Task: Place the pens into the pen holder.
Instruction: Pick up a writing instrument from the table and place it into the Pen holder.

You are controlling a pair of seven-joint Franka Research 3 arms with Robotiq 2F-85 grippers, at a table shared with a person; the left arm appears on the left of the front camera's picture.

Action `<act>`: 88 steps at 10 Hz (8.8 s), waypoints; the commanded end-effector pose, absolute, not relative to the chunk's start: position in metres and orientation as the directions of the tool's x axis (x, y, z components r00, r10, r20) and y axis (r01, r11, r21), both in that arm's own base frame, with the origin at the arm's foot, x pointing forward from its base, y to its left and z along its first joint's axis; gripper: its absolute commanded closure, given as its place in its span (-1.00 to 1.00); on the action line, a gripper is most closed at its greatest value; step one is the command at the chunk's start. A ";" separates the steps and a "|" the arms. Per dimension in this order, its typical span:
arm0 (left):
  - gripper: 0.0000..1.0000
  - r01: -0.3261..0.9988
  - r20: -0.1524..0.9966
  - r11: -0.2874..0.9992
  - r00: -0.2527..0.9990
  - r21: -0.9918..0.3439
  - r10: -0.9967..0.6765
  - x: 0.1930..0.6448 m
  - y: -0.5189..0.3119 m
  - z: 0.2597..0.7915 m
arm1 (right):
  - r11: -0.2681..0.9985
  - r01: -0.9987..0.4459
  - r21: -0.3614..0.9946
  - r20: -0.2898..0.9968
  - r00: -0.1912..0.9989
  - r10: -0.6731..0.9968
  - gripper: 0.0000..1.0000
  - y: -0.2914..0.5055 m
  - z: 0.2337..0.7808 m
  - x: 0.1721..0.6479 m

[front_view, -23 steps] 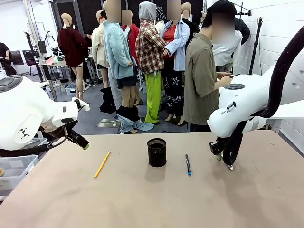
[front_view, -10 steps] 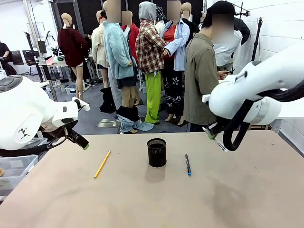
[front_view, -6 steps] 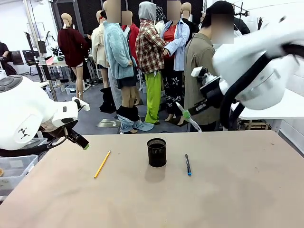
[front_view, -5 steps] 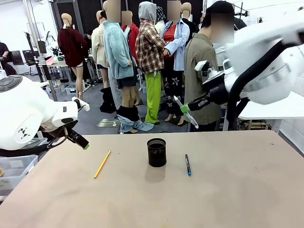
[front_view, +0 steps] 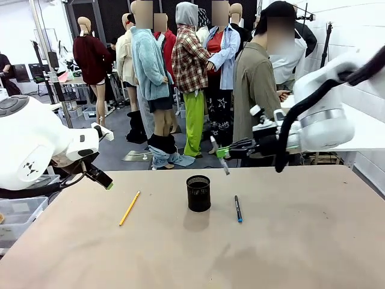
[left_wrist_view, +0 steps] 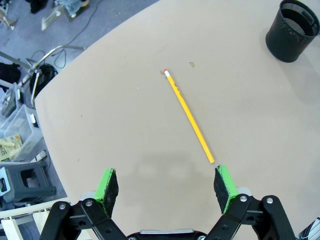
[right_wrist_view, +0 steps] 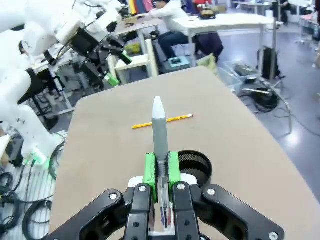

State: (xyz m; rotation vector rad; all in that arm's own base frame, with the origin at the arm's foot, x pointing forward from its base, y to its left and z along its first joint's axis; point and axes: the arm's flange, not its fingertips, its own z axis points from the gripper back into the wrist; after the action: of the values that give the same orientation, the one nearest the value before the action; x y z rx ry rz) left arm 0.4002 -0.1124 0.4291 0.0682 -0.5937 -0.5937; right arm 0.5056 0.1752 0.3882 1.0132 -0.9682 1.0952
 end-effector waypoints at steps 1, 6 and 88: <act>-1.00 0.503 0.516 0.833 0.662 0.231 -0.544 0.401 -0.112 0.428 | 0.096 -0.983 0.157 0.958 0.175 0.227 1.00 0.194 0.399 0.523; -1.00 0.503 0.516 0.833 0.662 0.231 -0.544 0.401 -0.112 0.428 | 0.073 -0.990 0.117 0.968 0.130 0.213 1.00 0.215 0.403 0.524; -1.00 0.503 0.516 0.833 0.662 0.231 -0.544 0.401 -0.112 0.428 | 0.928 -0.372 0.008 -0.054 0.927 0.372 1.00 0.274 0.294 0.524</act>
State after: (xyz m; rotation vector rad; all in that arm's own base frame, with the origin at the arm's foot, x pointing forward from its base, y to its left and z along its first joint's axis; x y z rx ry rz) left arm 0.4015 -0.1129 0.4301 0.0683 -0.5956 -0.5938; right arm 0.5185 0.2716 0.3037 -0.0340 0.0375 0.3811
